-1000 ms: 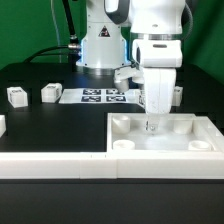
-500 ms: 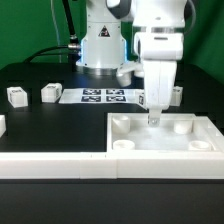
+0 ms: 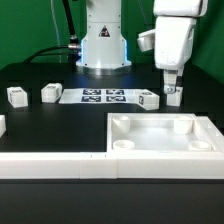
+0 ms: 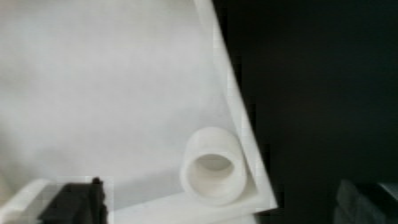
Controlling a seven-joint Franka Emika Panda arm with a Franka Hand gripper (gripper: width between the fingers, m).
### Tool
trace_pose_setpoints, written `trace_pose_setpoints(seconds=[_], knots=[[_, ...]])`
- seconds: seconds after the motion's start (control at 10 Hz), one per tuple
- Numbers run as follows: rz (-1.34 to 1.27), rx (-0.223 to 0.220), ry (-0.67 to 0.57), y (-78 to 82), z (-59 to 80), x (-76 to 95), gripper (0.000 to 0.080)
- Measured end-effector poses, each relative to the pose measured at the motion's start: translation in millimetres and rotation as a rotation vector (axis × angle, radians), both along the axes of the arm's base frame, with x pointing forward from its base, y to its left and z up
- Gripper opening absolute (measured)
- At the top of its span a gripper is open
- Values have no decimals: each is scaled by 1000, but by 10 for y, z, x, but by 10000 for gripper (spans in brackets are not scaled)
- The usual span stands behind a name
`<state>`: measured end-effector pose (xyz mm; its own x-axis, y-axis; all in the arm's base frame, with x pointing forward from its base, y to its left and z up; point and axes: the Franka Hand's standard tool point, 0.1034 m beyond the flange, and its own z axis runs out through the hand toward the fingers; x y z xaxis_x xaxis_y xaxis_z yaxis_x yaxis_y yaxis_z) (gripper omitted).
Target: Assemble square table
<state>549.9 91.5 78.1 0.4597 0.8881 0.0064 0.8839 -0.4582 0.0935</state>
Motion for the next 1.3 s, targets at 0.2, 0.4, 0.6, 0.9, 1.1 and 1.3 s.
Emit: trace_pose_setpoints(seconds=[0.2, 0.4, 0.6, 0.9, 1.1, 1.3], knots=[[-105, 11, -2, 11, -6, -5, 649], [-343, 41, -13, 168, 51, -29, 649], [-561, 72, 37, 284, -202, -481, 649], [-781, 122, 22, 340, -120, -410, 649], [-980, 127, 62, 343, -200, -600, 649], [-1177, 126, 104, 349, -134, -771, 649]])
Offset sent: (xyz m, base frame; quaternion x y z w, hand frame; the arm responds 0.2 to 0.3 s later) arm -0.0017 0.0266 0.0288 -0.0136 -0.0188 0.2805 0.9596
